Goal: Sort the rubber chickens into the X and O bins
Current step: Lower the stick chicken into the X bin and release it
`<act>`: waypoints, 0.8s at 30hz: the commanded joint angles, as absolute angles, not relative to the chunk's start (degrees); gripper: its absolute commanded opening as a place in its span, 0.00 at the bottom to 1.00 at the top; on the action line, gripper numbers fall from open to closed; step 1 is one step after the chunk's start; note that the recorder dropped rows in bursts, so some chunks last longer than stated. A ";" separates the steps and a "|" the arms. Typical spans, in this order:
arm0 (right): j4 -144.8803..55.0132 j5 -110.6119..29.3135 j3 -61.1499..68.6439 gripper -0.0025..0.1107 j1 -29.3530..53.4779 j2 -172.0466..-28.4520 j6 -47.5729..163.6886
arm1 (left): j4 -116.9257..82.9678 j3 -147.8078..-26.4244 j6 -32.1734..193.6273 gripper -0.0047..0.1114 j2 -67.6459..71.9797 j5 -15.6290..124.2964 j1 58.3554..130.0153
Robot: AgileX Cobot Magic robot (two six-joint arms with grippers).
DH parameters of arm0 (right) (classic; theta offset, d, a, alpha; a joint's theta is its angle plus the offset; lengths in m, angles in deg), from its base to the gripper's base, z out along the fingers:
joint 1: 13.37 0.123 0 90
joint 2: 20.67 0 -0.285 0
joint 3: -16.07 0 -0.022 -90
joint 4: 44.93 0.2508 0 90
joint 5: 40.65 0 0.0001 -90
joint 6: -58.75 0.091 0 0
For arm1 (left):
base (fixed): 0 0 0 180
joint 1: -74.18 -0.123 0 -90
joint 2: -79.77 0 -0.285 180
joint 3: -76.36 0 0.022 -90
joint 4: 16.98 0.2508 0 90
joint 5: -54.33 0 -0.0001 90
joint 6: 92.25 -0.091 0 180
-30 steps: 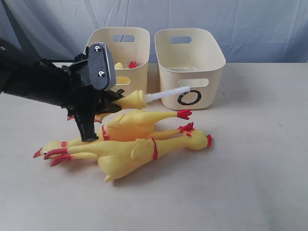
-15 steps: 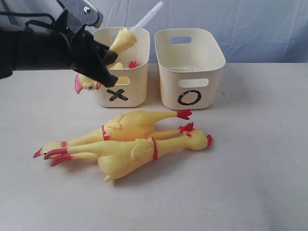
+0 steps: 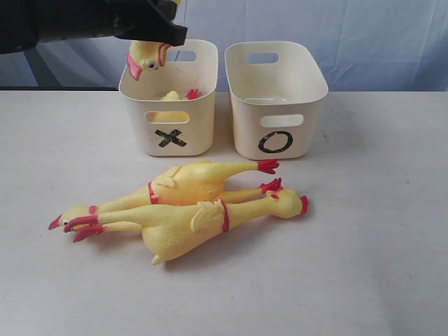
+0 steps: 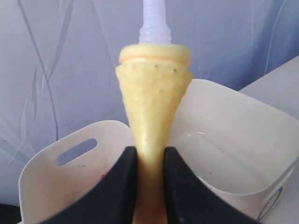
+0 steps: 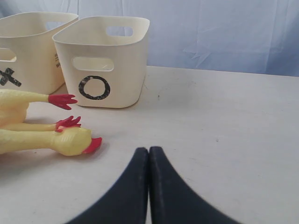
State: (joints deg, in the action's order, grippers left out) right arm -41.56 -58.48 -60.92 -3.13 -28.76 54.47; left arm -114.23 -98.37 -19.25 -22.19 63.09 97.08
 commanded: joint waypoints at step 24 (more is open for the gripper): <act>-41.42 -58.12 -61.15 0.02 -2.99 -28.45 54.43 | -111.98 -115.23 -18.81 0.04 -44.40 48.55 94.93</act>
State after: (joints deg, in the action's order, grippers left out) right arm -41.56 -58.48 -60.92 -3.13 -28.76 54.60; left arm -111.75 -114.85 -19.25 -44.30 48.53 95.41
